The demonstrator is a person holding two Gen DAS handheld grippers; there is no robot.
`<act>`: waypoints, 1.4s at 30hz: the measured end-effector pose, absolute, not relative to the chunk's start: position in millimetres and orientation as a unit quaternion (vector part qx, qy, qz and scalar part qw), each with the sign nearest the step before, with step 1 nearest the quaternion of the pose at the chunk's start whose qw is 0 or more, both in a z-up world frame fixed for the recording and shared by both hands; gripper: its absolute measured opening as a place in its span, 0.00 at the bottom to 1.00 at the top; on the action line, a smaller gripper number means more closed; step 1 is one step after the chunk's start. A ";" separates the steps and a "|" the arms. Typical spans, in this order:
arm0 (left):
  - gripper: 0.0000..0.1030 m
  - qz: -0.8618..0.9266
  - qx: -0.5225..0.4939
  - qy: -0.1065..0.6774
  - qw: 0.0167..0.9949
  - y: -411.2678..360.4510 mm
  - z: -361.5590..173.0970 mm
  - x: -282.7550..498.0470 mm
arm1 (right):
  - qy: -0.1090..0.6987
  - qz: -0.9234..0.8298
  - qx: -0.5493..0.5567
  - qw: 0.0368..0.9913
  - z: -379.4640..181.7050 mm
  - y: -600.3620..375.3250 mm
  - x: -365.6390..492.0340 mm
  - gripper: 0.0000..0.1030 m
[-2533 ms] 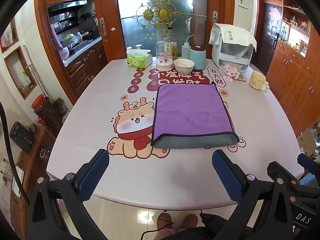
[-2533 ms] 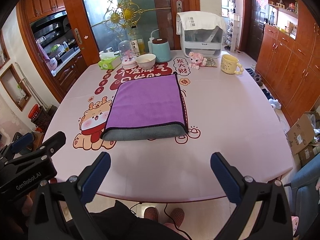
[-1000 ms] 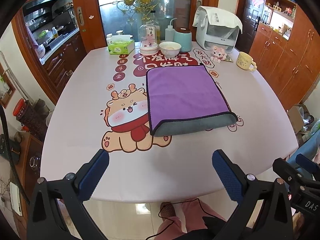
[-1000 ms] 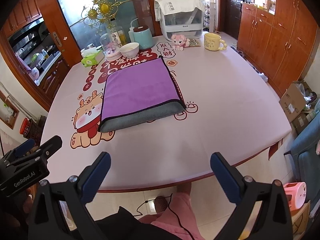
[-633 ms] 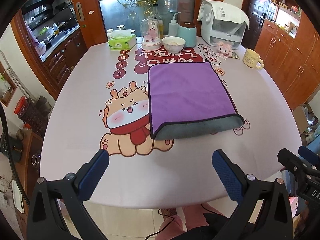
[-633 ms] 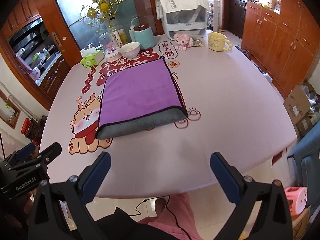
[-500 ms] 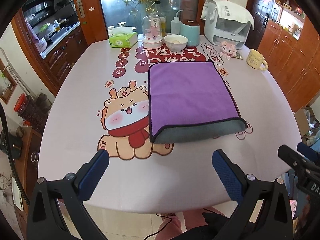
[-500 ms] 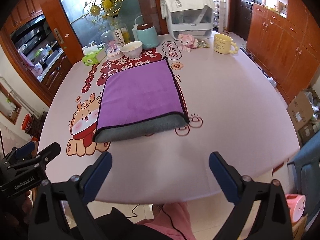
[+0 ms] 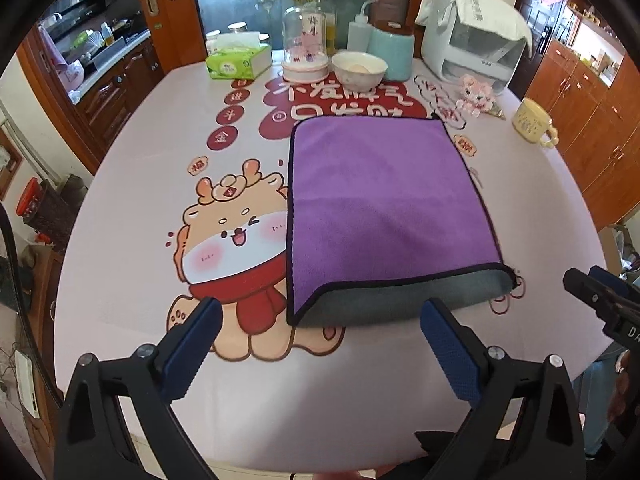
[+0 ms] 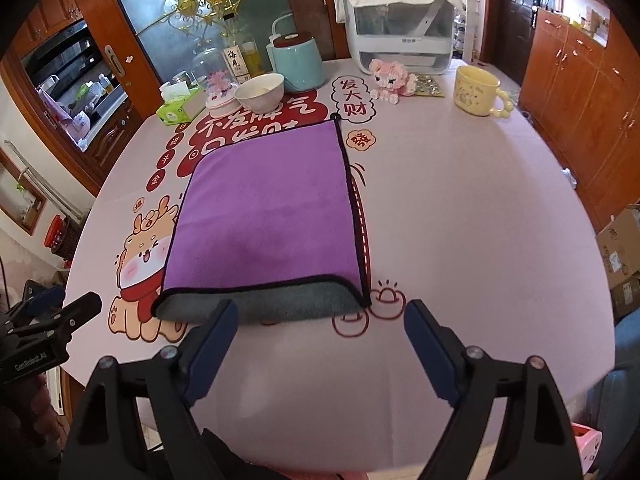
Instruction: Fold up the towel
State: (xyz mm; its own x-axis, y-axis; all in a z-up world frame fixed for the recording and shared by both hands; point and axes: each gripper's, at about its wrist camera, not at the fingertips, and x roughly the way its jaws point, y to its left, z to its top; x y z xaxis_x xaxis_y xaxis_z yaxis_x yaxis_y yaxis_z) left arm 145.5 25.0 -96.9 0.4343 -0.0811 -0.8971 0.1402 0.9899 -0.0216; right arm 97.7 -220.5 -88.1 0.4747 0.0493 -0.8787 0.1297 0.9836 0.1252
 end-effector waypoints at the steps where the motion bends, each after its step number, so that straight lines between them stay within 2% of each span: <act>1: 0.95 -0.066 0.030 0.530 0.845 24.0 -101.8 149.9 | 0.514 -0.021 0.086 0.853 -92.6 -222.8 101.8 0.81; 4: 0.92 -0.068 0.034 0.536 0.841 22.0 -115.9 162.5 | 0.524 -0.012 0.081 0.848 -107.2 -229.5 112.5 0.75; 10: 0.78 -0.076 0.030 0.564 0.822 21.9 -149.1 183.1 | 0.547 0.007 0.068 0.835 -138.0 -238.4 129.2 0.64; 20: 0.59 -0.084 -0.006 0.614 0.784 29.4 -192.5 196.7 | 0.577 0.038 0.070 0.813 -179.0 -245.3 145.9 0.53; 27: 0.50 -0.107 -0.021 0.629 0.770 27.0 -202.2 207.0 | 0.587 0.053 0.073 0.804 -193.6 -244.3 154.6 0.51; 32: 0.38 -0.113 -0.033 0.642 0.758 25.0 -210.6 212.6 | 0.593 0.056 0.072 0.800 -199.5 -243.8 158.8 0.44; 38: 0.30 -0.109 -0.045 0.649 0.752 25.8 -215.2 212.5 | 0.597 0.056 0.070 0.797 -202.3 -242.7 160.7 0.36; 40: 0.26 -0.109 -0.047 0.650 0.750 26.1 -216.0 213.0 | 0.598 0.057 0.070 0.796 -202.9 -242.4 160.8 0.32; 42: 0.18 -0.108 -0.045 0.652 0.749 26.5 -216.5 213.6 | 0.598 0.056 0.068 0.796 -202.8 -241.4 160.9 0.31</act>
